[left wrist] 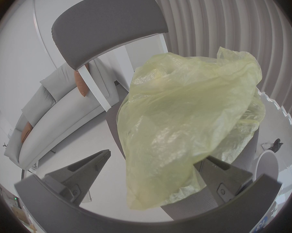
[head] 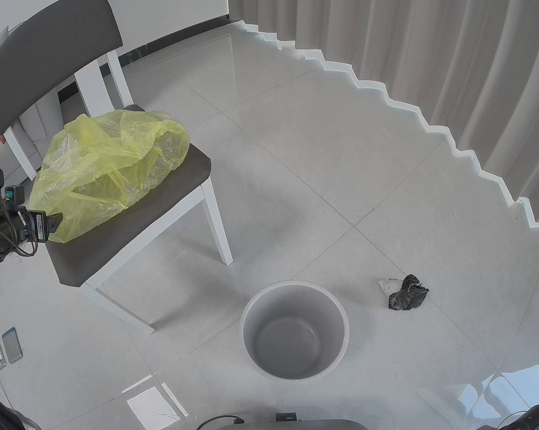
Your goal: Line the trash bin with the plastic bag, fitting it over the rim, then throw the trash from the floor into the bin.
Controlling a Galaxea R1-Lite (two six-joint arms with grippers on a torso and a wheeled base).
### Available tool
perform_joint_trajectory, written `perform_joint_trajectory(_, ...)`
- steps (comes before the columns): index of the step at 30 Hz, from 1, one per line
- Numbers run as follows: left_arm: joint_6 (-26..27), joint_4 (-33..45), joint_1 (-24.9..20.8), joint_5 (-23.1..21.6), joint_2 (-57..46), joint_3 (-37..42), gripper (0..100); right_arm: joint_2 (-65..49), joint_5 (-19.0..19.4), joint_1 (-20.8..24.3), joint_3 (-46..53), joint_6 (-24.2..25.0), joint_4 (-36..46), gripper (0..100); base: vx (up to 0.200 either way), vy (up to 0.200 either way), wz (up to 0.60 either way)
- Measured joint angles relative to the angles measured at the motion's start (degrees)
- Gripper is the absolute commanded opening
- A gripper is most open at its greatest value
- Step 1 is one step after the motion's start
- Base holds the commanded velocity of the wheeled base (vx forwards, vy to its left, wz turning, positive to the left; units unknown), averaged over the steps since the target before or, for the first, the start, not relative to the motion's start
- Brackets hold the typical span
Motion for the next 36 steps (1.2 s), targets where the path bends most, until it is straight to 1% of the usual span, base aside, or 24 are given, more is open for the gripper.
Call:
perform_joint_trajectory(1, -0.06, -0.41, 0.07, -0.05, 0.39, 0.01, 0, 0.0, 0.0, 0.0, -0.04, -0.04, 0.0, 100, 0.0, 0.0, 0.0)
perform_joint_trajectory(8, -2.85, -1.15, 0.3, -0.11, 1.5, 0.11, 0, 0.0, -0.05, -0.05, -0.11, -0.52, 0.0, 100, 0.0, 0.0, 0.0)
perform_joint_trajectory(12, -3.18, -1.12, 0.51, -0.4, 1.22, -0.05, 0, 0.07, 0.02, -0.02, -0.59, -1.12, 0.01, 100, 0.0, 0.0, 0.0)
perform_joint_trajectory(15, -3.24, -1.17, 1.38, -0.95, 1.11, -0.44, 0, 0.63, 0.52, 0.0, -1.29, -2.5, 0.0, 100, 0.0, 0.0, 0.0)
perform_joint_trajectory(18, -3.29, -1.17, 1.73, -2.84, 0.44, -0.88, 0, 1.95, 1.12, 0.0, -3.08, -3.96, -0.07, 100, 0.0, 0.0, 0.0)
perform_joint_trajectory(21, -3.27, -1.04, 1.71, -5.74, -1.76, -1.21, 0, 3.44, 1.37, 0.0, -4.96, -4.6, -0.02, 100, 0.0, 0.0, 0.0)
perform_joint_trajectory(24, -3.18, -0.38, 0.52, -8.62, -5.81, -1.95, 0, 5.29, 1.56, 0.04, -7.25, -5.11, 0.04, 100, 0.0, 0.0, 0.0)
perform_joint_trajectory(27, -2.74, 2.73, -2.23, -10.2, -10.96, -4.13, 0, 7.61, 2.06, 0.22, -9.85, -5.77, 0.06, 100, 0.0, 0.0, 0.0)
perform_joint_trajectory(30, -1.71, 9.3, -6.38, -11.22, -15.81, -8.37, 0, 10.06, 2.73, 0.61, -12.28, -6.34, 0.11, 100, 0.0, 0.0, 0.0)
perform_joint_trajectory(32, 0.0, 16.34, -9.46, -11.52, -18.76, -12.4, 0, 11.79, 3.04, 1.06, -13.76, -6.73, 0.2, 100, 0.0, 0.0, 0.0)
perform_joint_trajectory(36, 5.57, 29.71, -15.56, -11.98, -23.17, -20.94, 0, 15.09, 3.39, 2.58, -16.79, -7.17, 0.26, 100, 0.0, 0.0, 0.0)
